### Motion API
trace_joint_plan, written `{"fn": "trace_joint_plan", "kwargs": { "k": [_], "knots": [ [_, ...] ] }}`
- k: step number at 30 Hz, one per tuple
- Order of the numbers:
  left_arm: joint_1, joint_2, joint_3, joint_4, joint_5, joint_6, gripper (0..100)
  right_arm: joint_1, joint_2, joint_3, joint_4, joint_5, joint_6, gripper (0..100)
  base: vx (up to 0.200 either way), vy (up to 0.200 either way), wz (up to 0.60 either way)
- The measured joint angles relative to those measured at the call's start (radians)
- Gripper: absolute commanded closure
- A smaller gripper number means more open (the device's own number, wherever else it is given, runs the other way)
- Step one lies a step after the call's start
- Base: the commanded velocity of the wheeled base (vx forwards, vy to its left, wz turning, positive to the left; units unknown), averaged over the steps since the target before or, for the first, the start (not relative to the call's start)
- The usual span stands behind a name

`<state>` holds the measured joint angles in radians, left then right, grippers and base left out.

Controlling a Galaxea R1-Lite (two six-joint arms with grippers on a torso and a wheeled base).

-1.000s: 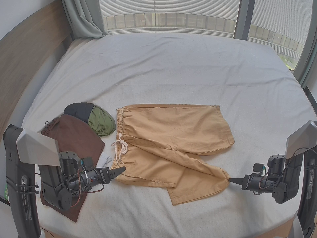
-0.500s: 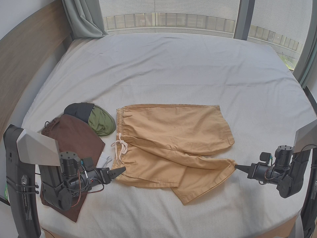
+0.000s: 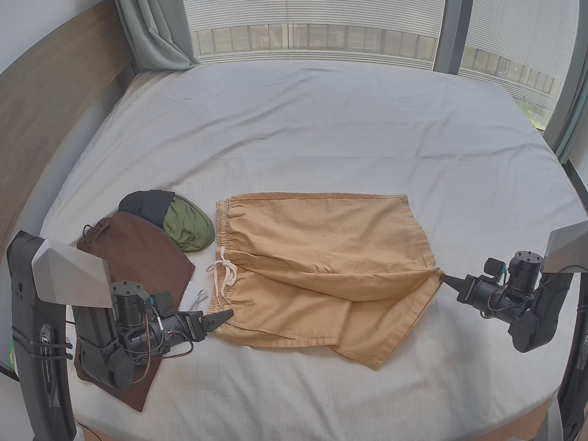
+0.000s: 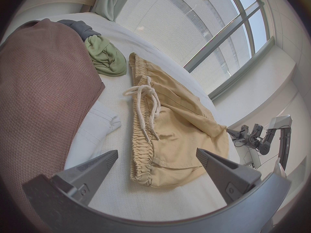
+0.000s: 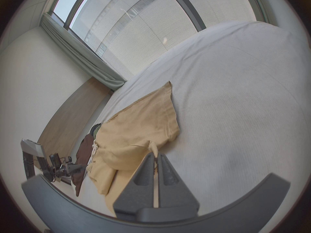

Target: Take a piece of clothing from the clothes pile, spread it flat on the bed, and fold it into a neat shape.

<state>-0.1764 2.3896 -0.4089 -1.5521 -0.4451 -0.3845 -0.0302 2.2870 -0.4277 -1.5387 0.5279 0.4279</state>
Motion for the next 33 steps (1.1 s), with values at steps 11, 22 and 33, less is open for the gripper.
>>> {"fn": "trace_joint_plan", "kwargs": {
  "k": [11, 22, 33],
  "knots": [
    [0.0, 0.0, -0.003, 0.0, 0.0, 0.0, 0, 0.071, 0.039, -0.116, -0.002, -0.095, 0.023, 100, 0.0, 0.0, 0.0],
    [0.0, 0.0, -0.01, 0.0, 0.001, 0.0, 0, 0.095, 0.077, -0.147, -0.003, -0.099, 0.022, 100, 0.0, 0.0, 0.0],
    [-0.001, 0.0, -0.011, 0.0, 0.001, 0.0, 0, 0.07, 0.074, -0.153, -0.002, -0.099, 0.017, 100, 0.0, 0.0, 0.0]
  ]
}}
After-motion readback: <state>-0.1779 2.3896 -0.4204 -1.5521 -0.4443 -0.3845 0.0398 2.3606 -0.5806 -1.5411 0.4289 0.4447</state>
